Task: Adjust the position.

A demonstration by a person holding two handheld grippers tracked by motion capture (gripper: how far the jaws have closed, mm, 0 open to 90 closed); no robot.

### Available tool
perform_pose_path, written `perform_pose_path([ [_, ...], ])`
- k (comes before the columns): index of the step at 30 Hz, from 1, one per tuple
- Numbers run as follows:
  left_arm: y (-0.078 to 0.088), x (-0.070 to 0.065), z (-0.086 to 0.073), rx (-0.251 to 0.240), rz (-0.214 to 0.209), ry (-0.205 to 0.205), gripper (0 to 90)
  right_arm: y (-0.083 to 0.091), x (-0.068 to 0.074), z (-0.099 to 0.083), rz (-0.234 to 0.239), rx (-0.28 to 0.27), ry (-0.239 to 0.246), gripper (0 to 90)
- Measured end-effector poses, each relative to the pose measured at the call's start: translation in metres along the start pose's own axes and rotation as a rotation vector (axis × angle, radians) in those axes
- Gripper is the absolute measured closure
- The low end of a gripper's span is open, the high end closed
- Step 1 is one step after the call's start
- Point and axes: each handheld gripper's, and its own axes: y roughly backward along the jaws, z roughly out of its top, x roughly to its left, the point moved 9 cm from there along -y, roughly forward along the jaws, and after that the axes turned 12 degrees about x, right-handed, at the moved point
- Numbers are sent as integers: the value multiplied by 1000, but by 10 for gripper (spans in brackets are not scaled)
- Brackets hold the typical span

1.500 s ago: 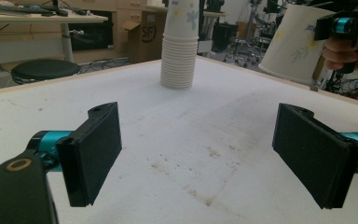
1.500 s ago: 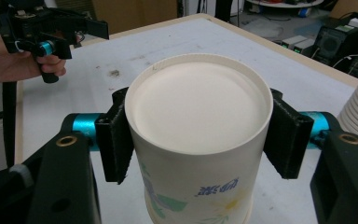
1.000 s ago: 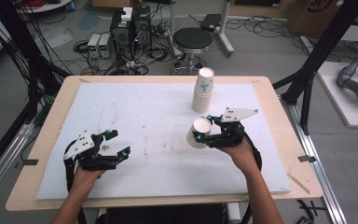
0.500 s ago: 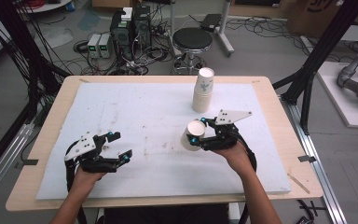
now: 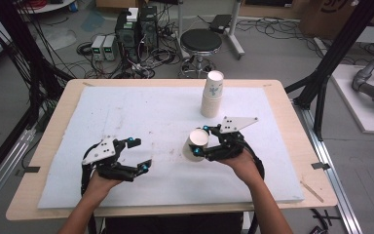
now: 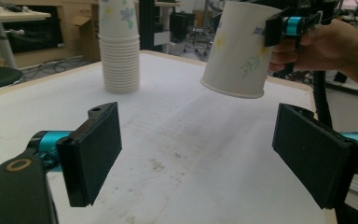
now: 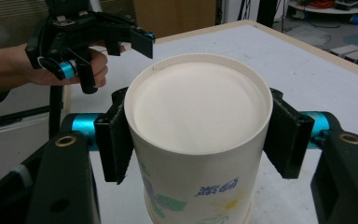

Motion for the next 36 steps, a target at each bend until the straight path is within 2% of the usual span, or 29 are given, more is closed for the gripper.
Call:
perform_pose_path([
  [4,-16,-7,5,25,-44,-34,155,-1,2,1,12,-7,1,349],
  [10,-36,-17,14,34,-113,-56,155,-3,6,2,26,-4,4,349],
  [17,-60,-27,24,53,-168,-88,155,-6,10,0,55,1,2,349],
  [28,-82,-36,26,82,-211,-107,157,-7,14,-1,82,1,-2,349],
  [36,-89,-38,26,88,-225,-109,159,-10,16,0,95,2,1,349],
])
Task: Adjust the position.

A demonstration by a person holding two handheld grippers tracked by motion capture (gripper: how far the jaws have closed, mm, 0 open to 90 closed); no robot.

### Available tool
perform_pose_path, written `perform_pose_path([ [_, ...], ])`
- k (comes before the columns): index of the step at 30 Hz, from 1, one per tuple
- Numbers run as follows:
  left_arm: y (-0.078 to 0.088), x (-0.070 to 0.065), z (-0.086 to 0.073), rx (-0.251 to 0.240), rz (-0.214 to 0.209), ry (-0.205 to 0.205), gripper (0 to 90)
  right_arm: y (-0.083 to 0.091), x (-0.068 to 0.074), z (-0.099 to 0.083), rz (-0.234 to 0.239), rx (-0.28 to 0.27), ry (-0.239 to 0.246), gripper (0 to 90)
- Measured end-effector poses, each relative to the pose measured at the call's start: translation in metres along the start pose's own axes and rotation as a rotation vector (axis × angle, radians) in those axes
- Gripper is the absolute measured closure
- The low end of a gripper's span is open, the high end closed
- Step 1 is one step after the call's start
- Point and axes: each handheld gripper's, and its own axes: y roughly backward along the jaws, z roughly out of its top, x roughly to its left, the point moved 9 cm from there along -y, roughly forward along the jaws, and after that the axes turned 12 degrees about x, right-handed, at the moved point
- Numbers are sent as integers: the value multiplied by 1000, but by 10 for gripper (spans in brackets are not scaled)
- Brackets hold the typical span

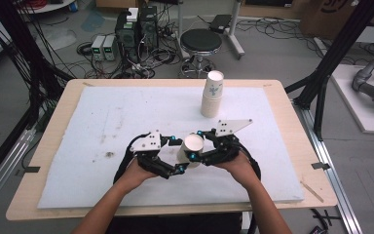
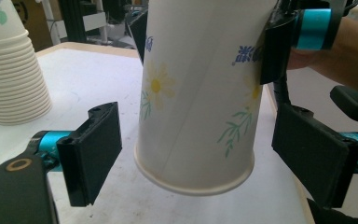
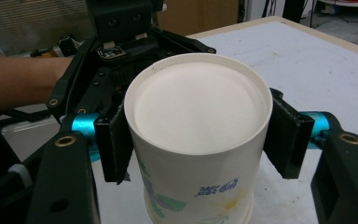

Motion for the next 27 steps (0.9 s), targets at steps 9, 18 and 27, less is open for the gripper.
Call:
perform_pose_path([
  [9,-7,-2,3,1,-23,-6,199,-1,3,1,25,-7,0,349],
  [18,-8,-4,3,-1,-37,-28,279,-1,4,0,46,-17,-8,350],
  [27,-5,-4,1,55,-27,-21,343,0,1,1,35,-45,-67,181],
])
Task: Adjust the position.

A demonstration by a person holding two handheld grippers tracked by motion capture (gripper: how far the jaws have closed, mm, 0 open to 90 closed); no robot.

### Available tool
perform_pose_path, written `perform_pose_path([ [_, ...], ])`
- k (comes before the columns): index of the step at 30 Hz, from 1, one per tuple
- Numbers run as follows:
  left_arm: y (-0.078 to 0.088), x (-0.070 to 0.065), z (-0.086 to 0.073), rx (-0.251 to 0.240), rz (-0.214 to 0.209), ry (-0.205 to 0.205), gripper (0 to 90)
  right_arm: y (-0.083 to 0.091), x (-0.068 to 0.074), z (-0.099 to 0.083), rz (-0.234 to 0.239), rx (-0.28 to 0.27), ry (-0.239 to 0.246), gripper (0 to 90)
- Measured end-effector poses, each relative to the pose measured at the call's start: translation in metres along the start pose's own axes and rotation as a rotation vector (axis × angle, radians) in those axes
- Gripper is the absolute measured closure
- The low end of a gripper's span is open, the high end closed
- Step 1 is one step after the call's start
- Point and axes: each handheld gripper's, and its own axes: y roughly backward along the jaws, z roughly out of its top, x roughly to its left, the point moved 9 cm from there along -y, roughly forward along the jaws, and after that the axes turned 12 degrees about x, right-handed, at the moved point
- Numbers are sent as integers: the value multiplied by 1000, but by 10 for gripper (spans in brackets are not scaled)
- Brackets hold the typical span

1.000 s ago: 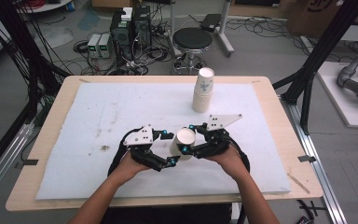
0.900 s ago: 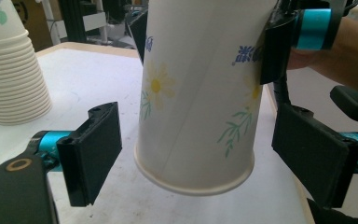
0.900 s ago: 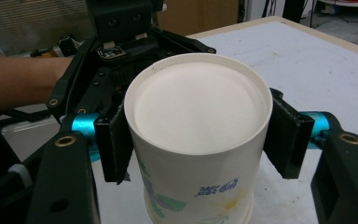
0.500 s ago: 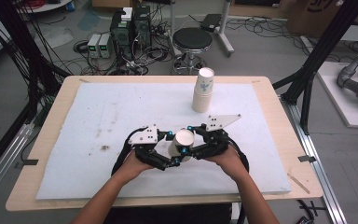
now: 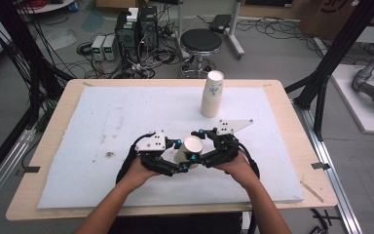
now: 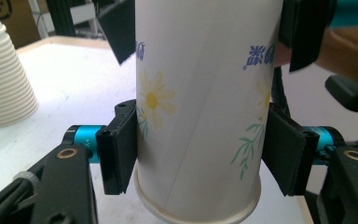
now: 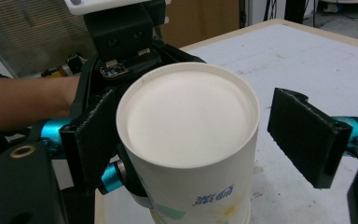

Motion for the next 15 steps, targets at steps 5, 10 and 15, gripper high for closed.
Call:
perform_pose_path([
  [5,4,1,-2,51,2,8,350,3,1,2,-5,-9,9,181],
  [10,10,4,-3,99,8,19,356,6,2,3,0,-14,17,181],
  [15,16,6,-6,175,7,26,358,12,4,6,-2,-16,47,181],
])
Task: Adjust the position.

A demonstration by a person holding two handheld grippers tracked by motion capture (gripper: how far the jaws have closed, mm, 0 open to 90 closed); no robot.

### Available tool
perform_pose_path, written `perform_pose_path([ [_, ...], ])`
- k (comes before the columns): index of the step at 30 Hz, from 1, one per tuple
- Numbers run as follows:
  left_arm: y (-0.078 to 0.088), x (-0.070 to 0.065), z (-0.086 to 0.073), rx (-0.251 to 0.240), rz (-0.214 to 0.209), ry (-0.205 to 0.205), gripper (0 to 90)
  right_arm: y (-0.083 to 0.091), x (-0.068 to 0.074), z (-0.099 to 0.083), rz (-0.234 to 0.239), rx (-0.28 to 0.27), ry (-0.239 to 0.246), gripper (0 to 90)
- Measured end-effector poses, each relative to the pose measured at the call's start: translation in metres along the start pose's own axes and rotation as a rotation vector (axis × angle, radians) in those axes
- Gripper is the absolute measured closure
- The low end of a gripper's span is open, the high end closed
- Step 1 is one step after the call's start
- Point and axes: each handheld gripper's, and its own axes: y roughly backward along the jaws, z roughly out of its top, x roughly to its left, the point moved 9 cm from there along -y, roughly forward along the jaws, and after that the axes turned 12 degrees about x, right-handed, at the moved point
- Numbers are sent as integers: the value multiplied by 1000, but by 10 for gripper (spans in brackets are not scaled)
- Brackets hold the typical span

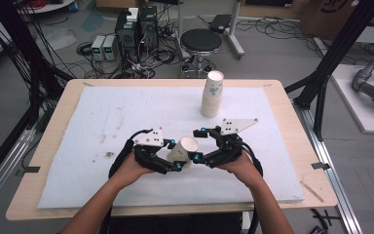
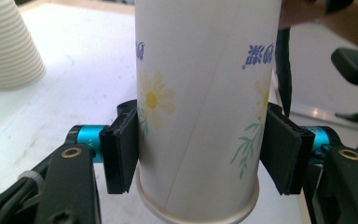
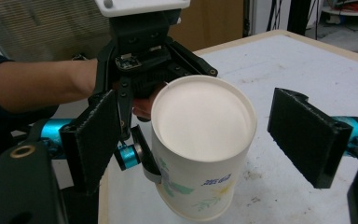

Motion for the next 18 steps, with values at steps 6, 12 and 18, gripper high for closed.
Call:
perform_pose_path([
  [6,5,-2,-4,116,-1,-26,358,6,0,-2,-13,27,23,181],
  [12,5,-6,-6,213,-10,-72,358,5,0,-9,-17,98,54,181],
  [18,3,-8,-7,288,-15,-104,358,1,1,-16,-10,171,94,181],
])
